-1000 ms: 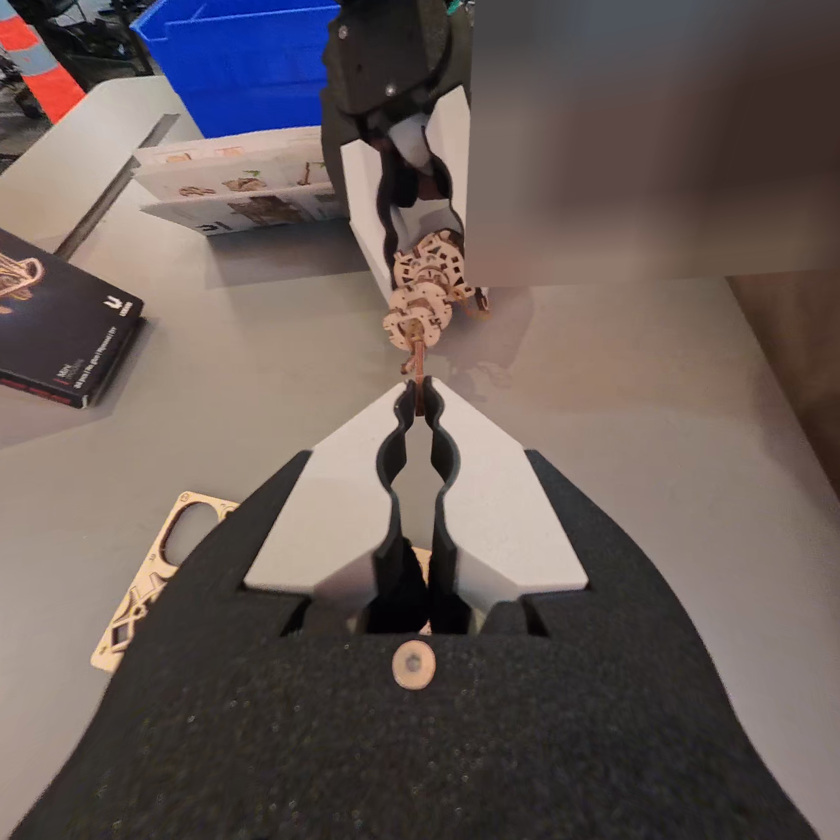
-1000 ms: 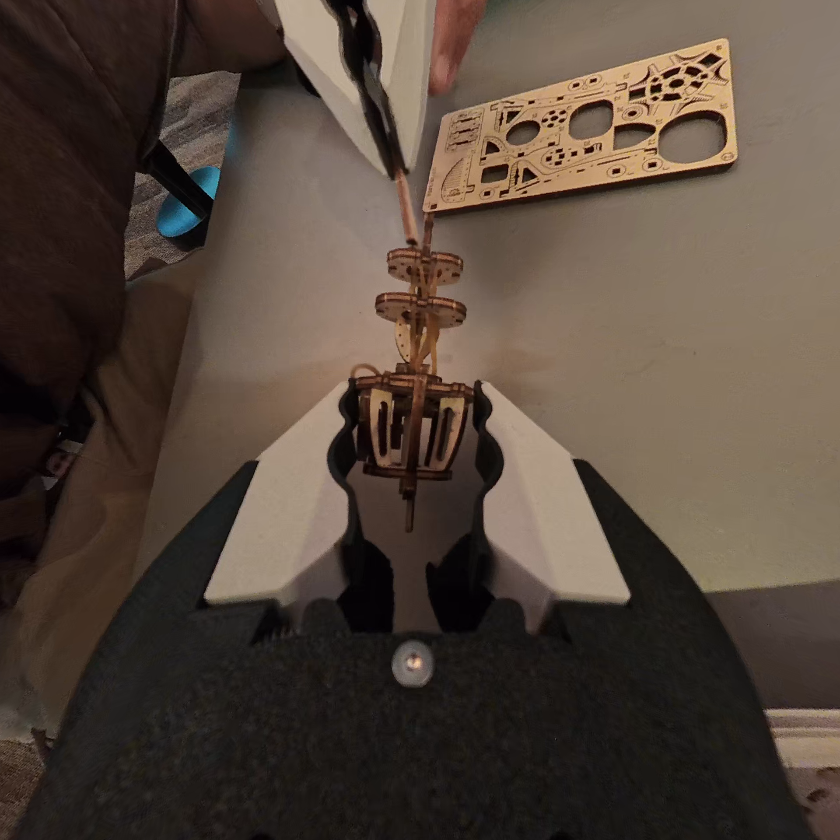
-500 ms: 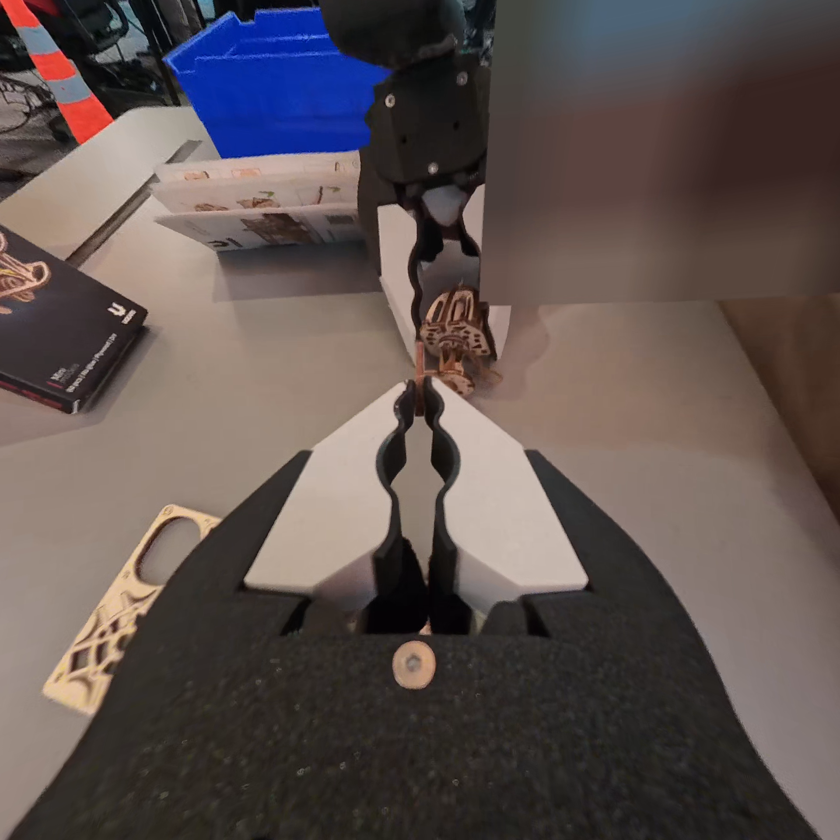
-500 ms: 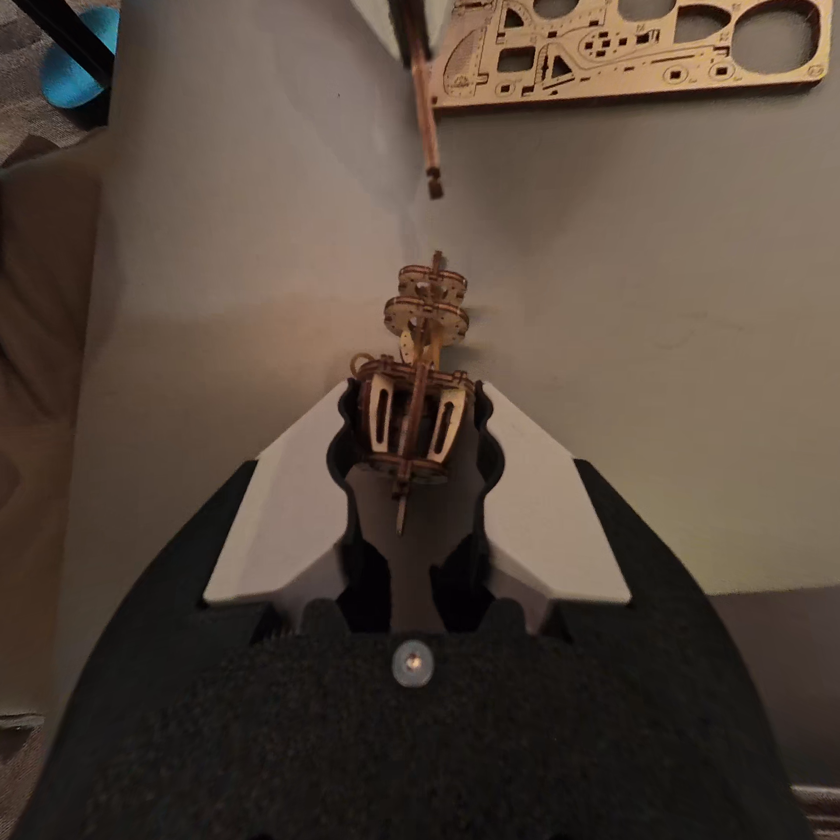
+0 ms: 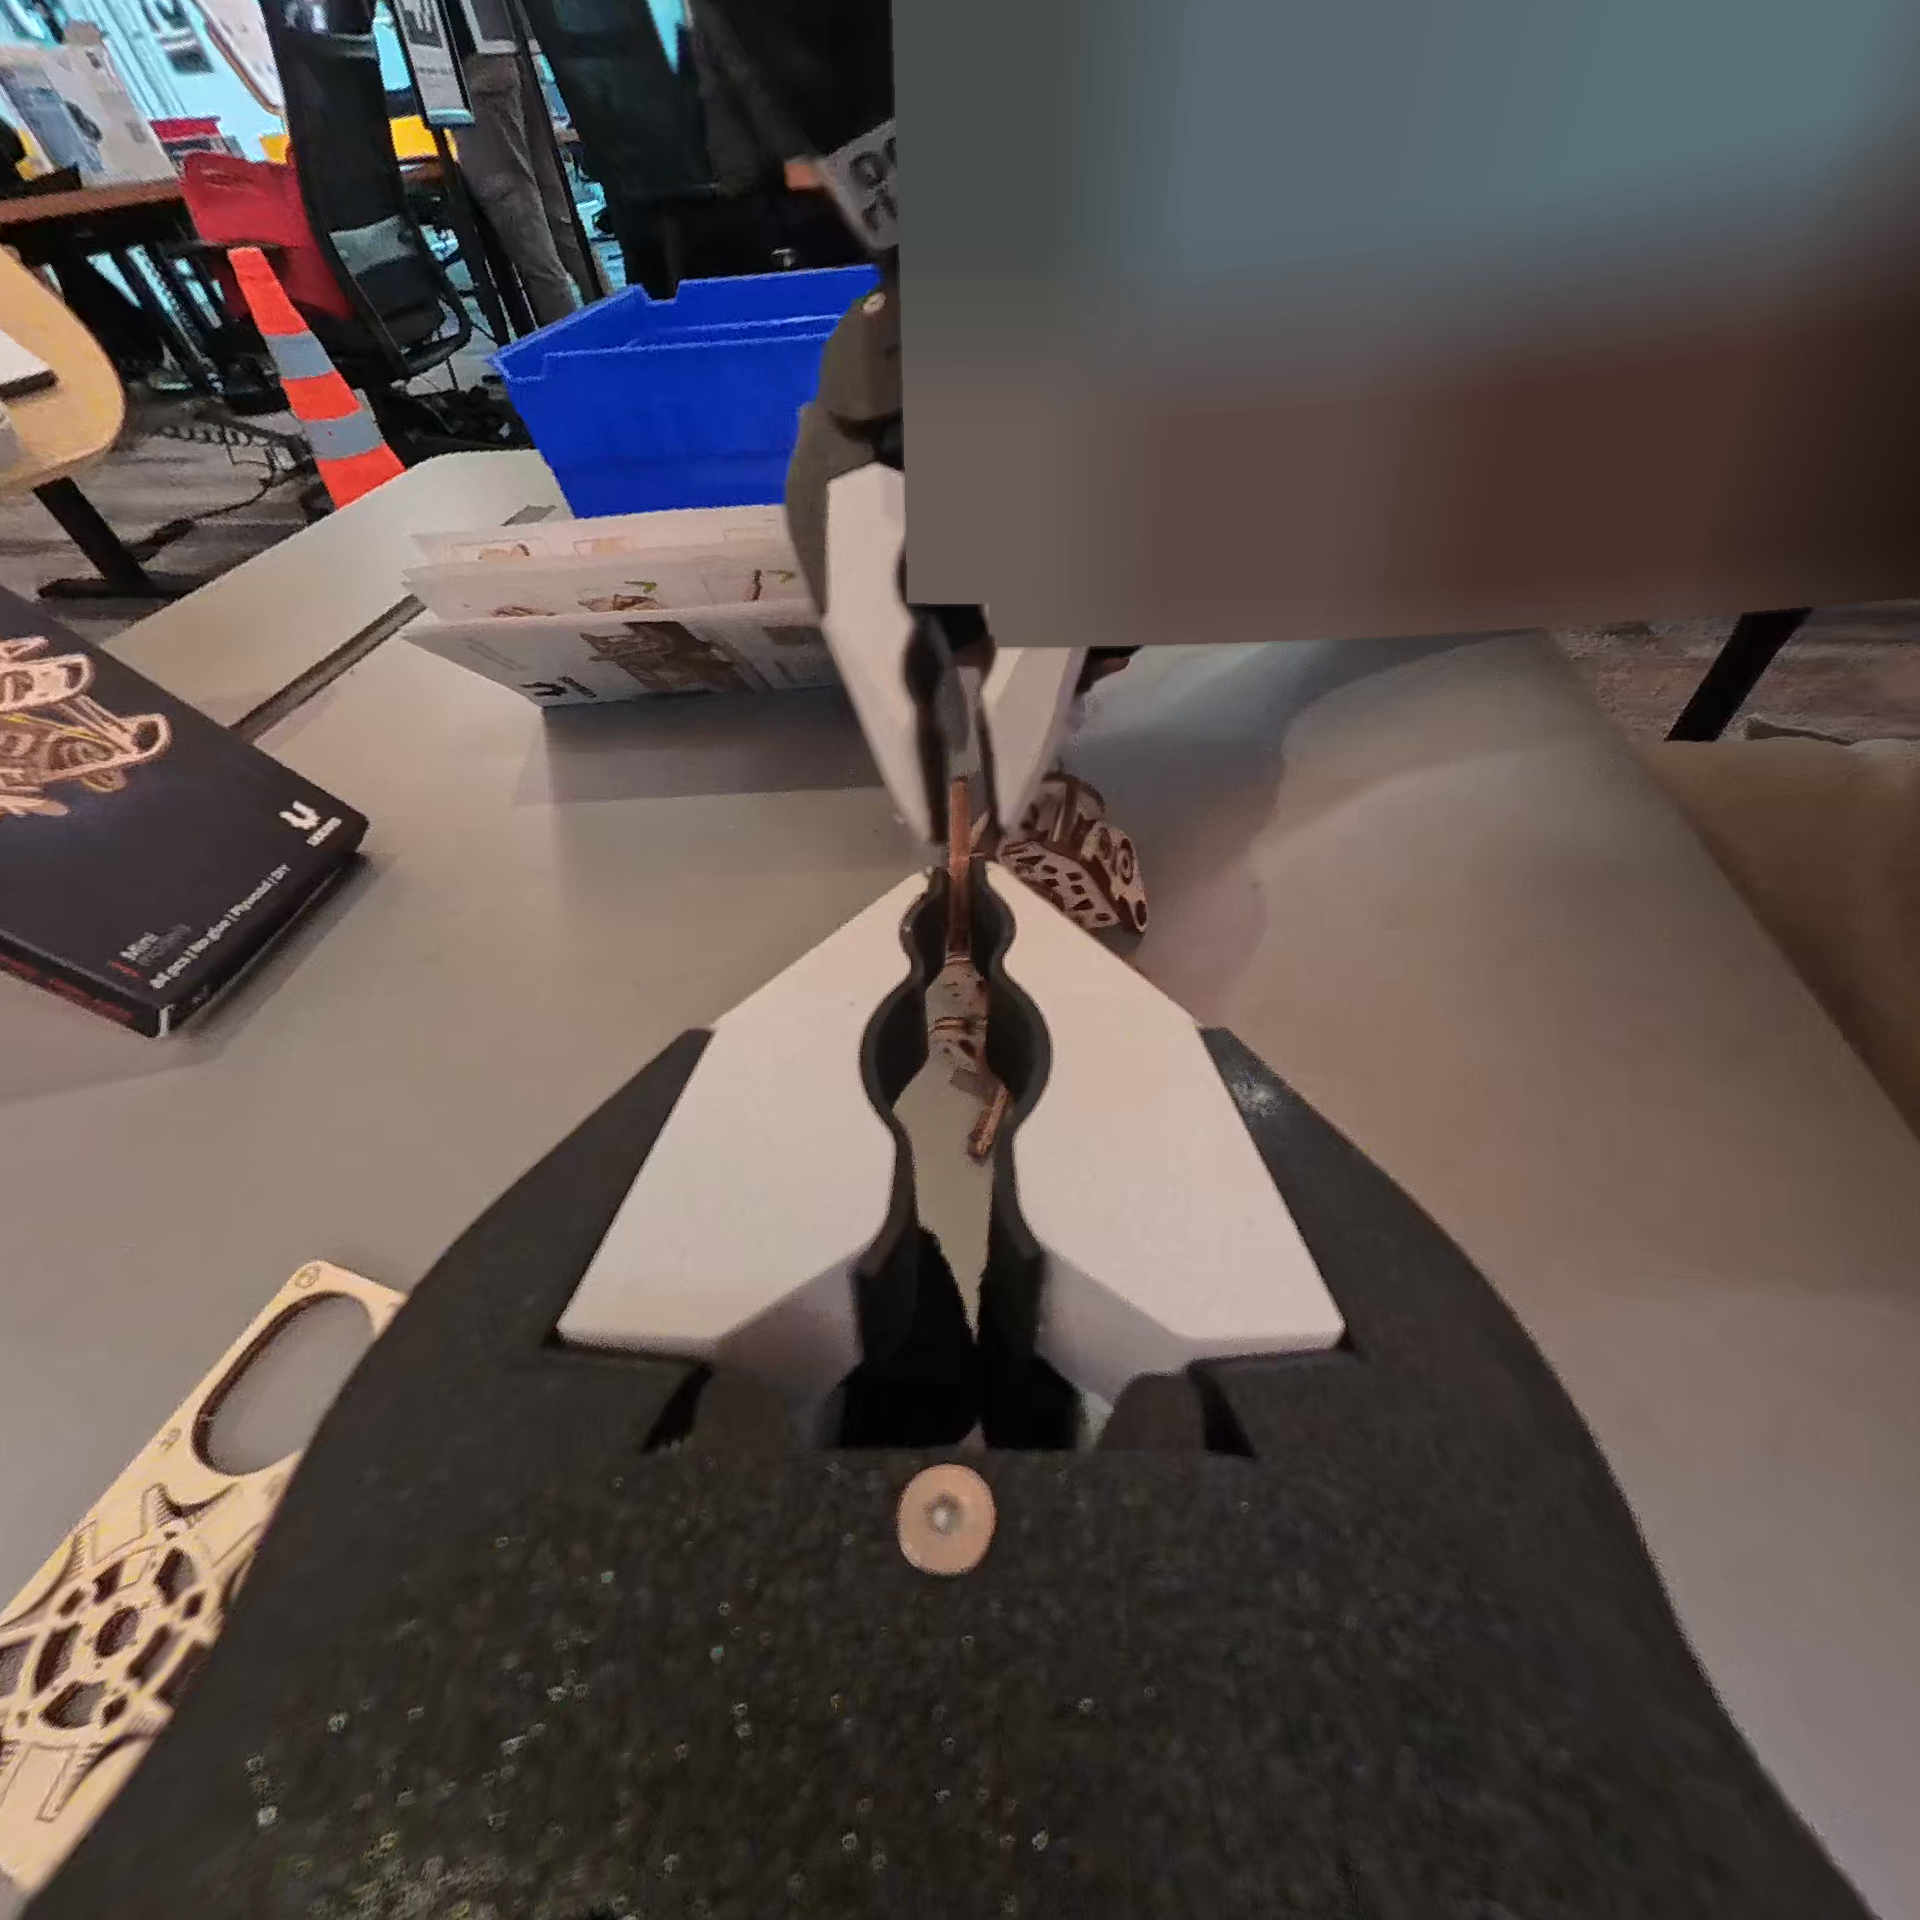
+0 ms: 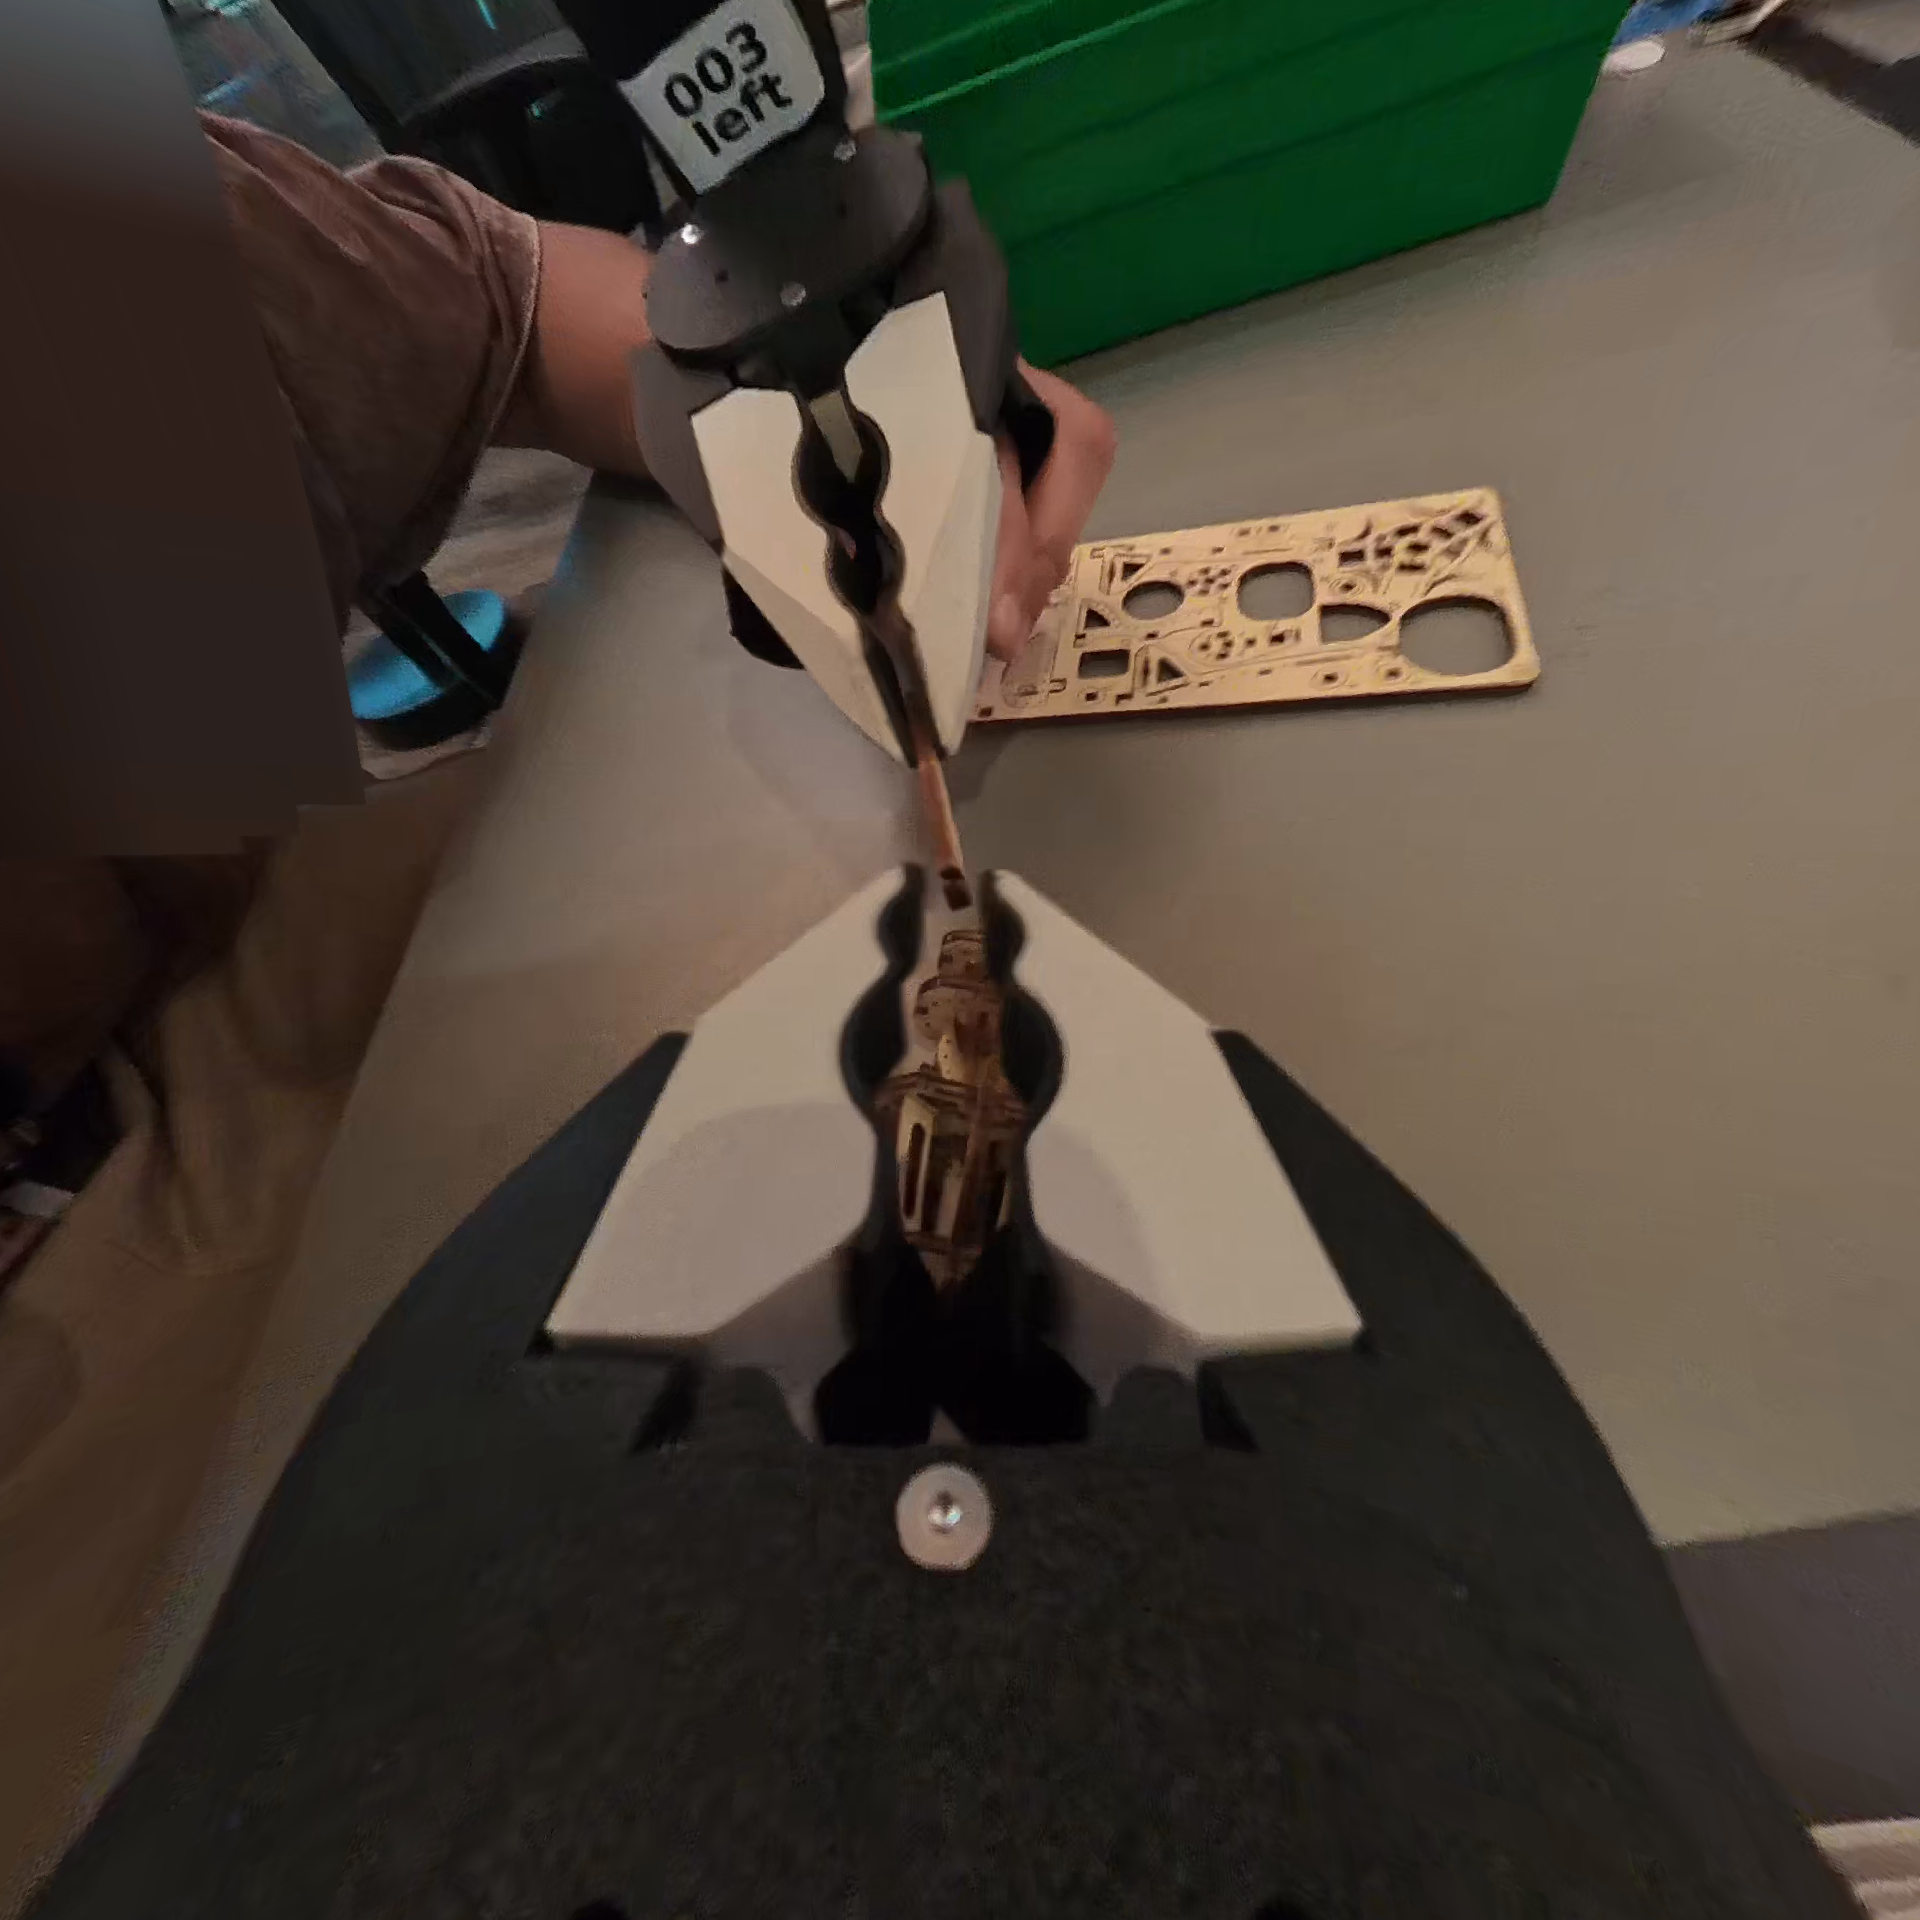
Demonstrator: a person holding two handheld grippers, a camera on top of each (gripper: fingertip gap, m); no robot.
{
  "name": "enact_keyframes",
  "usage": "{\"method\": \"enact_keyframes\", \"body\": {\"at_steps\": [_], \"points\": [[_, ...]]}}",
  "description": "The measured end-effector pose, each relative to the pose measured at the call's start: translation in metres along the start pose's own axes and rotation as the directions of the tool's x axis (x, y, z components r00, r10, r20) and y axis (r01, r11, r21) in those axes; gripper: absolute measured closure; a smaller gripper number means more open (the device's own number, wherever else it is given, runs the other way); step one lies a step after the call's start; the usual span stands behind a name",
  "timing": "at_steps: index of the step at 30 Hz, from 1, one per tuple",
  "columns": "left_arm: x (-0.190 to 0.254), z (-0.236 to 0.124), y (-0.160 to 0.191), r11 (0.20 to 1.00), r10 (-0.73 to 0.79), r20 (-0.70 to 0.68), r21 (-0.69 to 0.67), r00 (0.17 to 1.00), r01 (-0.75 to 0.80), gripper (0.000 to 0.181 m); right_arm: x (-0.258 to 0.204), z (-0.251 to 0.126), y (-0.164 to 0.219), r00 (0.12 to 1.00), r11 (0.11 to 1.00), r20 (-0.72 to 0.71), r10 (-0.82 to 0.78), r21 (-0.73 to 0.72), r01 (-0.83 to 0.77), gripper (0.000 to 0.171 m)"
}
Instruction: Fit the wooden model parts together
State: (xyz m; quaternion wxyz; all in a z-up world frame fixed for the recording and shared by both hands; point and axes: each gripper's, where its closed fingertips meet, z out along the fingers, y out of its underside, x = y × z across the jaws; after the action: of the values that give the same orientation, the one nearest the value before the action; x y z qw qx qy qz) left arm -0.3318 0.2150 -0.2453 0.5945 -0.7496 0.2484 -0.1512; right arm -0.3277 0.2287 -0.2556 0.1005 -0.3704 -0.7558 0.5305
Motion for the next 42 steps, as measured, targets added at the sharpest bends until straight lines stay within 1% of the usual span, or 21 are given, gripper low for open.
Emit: {"method": "enact_keyframes", "body": {"at_steps": [1,5,6,8,10,12,13,15,17,19,21,23,27,30,33,35,37,40,42], "points": [[0.0,0.0,0.001,1.0,0.003,0.002,0.0,1.0,-0.003,0.181,0.001,-0.001,-0.003,0.999,1.0,-0.024,-0.026,0.013,0.026,0.167],[0.0,0.0,0.003,1.0,0.03,-0.006,-0.01,1.0,-0.03,0.18,-0.002,-0.002,-0.003,0.999,0.998,-0.029,-0.04,-0.052,0.038,0.169],[0.001,0.002,0.008,0.998,0.056,-0.015,-0.036,0.998,-0.057,0.169,-0.001,-0.005,-0.003,0.998,0.995,-0.035,-0.054,-0.091,0.051,0.169],[0.005,0.006,0.027,0.982,0.113,-0.058,-0.144,0.992,-0.121,0.148,0.007,-0.017,-0.007,0.993,0.976,-0.063,-0.099,-0.202,0.085,0.169],[0.014,0.012,0.043,0.956,0.138,-0.128,-0.243,0.982,-0.166,0.131,0.007,-0.03,-0.017,0.992,0.936,-0.017,-0.124,-0.334,0.112,0.169],[0.012,0.023,0.051,0.929,0.196,-0.136,-0.293,0.971,-0.228,0.131,0.011,-0.037,-0.018,0.987,0.834,0.045,-0.157,-0.53,0.157,0.169],[0.012,0.028,0.056,0.915,0.209,-0.152,-0.318,0.966,-0.248,0.131,0.013,-0.035,-0.018,0.983,0.778,0.084,-0.166,-0.602,0.182,0.169],[0.01,0.036,0.062,0.9,0.193,-0.176,-0.36,0.965,-0.245,0.135,0.016,-0.025,-0.012,0.979,0.665,0.167,-0.115,-0.719,0.201,0.169],[0.005,0.04,0.064,0.894,0.185,-0.176,-0.377,0.967,-0.24,0.142,0.018,-0.018,0.002,0.969,0.539,0.242,-0.049,-0.81,0.23,0.169],[0.005,0.038,0.064,0.898,0.174,-0.183,-0.374,0.968,-0.232,0.145,0.018,-0.011,0.006,0.958,0.503,0.287,0.012,-0.83,0.242,0.169],[0.003,0.035,0.063,0.9,0.192,-0.171,-0.363,0.966,-0.243,0.153,0.018,-0.006,0.005,0.946,0.518,0.321,0.045,-0.817,0.253,0.169],[0.003,0.034,0.063,0.899,0.196,-0.17,-0.361,0.966,-0.247,0.153,0.019,-0.006,0.007,0.937,0.508,0.337,0.086,-0.824,0.25,0.169],[0.002,0.034,0.063,0.9,0.191,-0.17,-0.362,0.967,-0.241,0.154,0.02,-0.003,0.014,0.922,0.428,0.364,0.132,-0.86,0.278,0.169],[0.003,0.034,0.063,0.899,0.2,-0.167,-0.36,0.965,-0.249,0.154,0.022,0.0,0.018,0.918,0.364,0.376,0.128,-0.879,0.309,0.169],[0.003,0.034,0.063,0.898,0.206,-0.166,-0.358,0.964,-0.254,0.154,0.024,0.003,0.021,0.917,0.337,0.381,0.121,-0.884,0.323,0.169],[0.002,0.034,0.063,0.899,0.202,-0.165,-0.359,0.965,-0.25,0.154,0.02,0.005,0.021,0.907,0.357,0.394,0.15,-0.877,0.322,0.169],[0.002,0.034,0.063,0.9,0.199,-0.163,-0.361,0.966,-0.247,0.154,0.024,0.006,0.026,0.913,0.352,0.384,0.138,-0.881,0.317,0.169],[0.002,0.034,0.063,0.9,0.199,-0.161,-0.361,0.967,-0.245,0.154,0.022,0.011,0.025,0.914,0.425,0.385,0.129,-0.854,0.3,0.169],[0.002,0.035,0.063,0.9,0.2,-0.16,-0.361,0.967,-0.246,0.154,0.021,0.014,0.021,0.915,0.498,0.38,0.134,-0.824,0.269,0.169]]}}
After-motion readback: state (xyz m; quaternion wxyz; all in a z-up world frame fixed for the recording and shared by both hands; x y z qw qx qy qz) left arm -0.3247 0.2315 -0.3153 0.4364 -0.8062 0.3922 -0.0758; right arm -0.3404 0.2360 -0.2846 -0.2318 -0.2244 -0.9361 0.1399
